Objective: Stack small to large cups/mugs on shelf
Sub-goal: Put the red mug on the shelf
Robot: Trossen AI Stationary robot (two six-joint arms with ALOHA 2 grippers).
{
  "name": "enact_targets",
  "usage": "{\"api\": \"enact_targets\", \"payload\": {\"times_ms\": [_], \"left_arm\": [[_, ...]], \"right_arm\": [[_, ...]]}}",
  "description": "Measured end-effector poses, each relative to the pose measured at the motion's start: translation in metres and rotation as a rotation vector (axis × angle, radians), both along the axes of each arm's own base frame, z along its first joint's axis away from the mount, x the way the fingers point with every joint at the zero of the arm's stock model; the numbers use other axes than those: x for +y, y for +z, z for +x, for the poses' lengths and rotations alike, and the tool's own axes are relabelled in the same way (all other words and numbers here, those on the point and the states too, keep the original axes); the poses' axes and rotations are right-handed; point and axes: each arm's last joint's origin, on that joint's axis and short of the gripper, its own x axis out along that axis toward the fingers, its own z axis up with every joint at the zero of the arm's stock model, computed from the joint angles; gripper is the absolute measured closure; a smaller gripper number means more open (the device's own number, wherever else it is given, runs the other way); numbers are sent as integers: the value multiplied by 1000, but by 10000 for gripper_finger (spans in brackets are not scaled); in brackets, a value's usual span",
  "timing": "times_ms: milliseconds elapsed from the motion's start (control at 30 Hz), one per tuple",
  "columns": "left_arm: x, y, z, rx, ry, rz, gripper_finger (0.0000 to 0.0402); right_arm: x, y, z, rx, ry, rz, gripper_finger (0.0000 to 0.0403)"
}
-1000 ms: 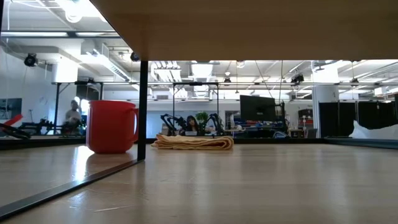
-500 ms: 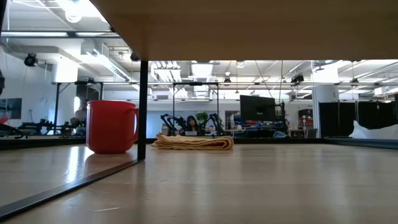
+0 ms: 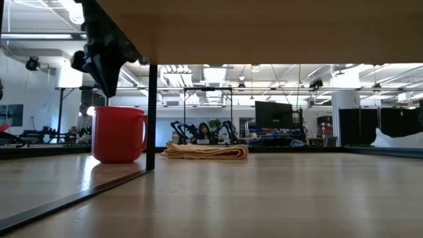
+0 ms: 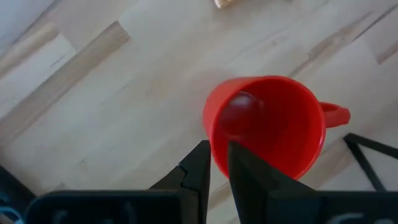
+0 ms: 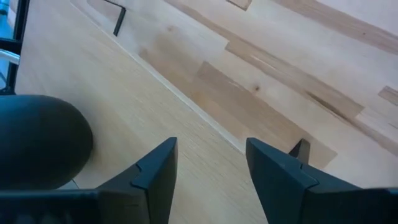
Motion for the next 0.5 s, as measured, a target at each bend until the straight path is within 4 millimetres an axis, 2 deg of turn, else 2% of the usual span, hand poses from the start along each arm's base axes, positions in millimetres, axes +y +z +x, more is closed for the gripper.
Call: {"api": "enact_targets", "payload": {"times_ms": [167,333,500], "left_arm": [[-1,-4,-8,-50,63,-12,361],[-1,-17,1,-50,82,-48,361],[2,-31,8,10,84,-8,361]], "right_arm": [[-1,0,0,-11,-19,-27,218],[-2,0,0,-20,-28,-39,218],[-2,0,0,-19,-37,-33,218]]}}
